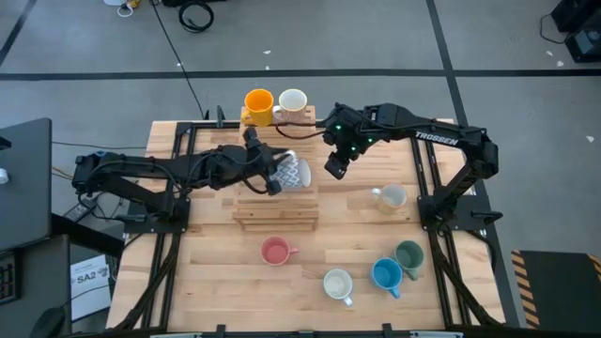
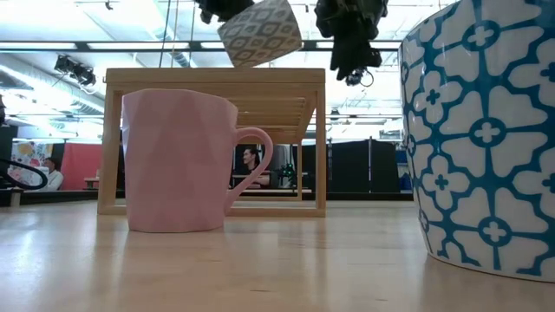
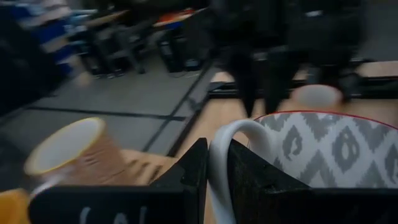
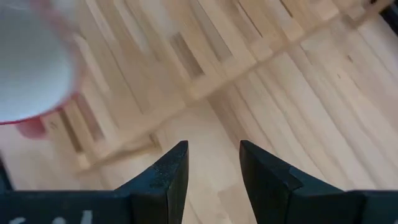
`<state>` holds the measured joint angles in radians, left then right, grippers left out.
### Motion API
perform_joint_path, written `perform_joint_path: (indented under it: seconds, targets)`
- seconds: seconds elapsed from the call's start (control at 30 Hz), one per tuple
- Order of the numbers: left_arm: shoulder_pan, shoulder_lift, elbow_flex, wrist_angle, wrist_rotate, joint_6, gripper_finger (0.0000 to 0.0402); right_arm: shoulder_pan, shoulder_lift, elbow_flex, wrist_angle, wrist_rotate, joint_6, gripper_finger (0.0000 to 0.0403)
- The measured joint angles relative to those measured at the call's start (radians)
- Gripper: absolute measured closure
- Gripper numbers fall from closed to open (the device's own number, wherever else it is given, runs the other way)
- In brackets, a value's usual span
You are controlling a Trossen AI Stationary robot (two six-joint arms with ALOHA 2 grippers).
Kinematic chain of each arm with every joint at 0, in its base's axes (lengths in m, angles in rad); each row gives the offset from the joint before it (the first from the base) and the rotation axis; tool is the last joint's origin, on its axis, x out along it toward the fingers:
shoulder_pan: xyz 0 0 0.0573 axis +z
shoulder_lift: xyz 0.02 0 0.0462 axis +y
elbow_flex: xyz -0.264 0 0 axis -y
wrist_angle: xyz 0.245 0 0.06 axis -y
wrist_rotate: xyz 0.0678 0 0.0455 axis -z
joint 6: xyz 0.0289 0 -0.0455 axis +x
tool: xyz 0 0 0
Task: Place coffee mugs
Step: Put the gray mug on the shelf
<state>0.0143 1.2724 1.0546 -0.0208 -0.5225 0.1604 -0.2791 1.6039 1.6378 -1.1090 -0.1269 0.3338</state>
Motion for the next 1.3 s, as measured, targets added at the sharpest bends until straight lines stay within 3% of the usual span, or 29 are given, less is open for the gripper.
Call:
perform_joint_path:
  seconds: [0.23, 0.43, 0.7, 0.93, 1.3]
  targets:
    - [0.0, 0.0, 0.0, 0.002, -0.231, 0.008, 0.0348, -0.025, 0.0, 0.0, 0.106, -0.06, 0.112, 0.0257]
    - [0.0, 0.0, 0.0, 0.011, -0.342, 0.021, 0.0348, -0.068, 0.0, 0.0, 0.231, -0.131, 0.261, 0.0258]
    - [-0.003, 0.0, 0.0, 0.104, -0.376, 0.095, 0.0348, -0.119, 0.0, 0.0, 0.367, -0.273, 0.424, 0.0259]
    - [-0.013, 0.0, 0.0, 0.231, -0.376, 0.212, 0.0348, -0.137, 0.0, 0.0, 0.442, -0.314, 0.486, 0.0259]
    - [-0.014, -0.001, 0.001, 0.361, -0.377, 0.276, 0.0348, -0.14, 0.0, 0.0, 0.547, -0.449, 0.562, 0.0259]
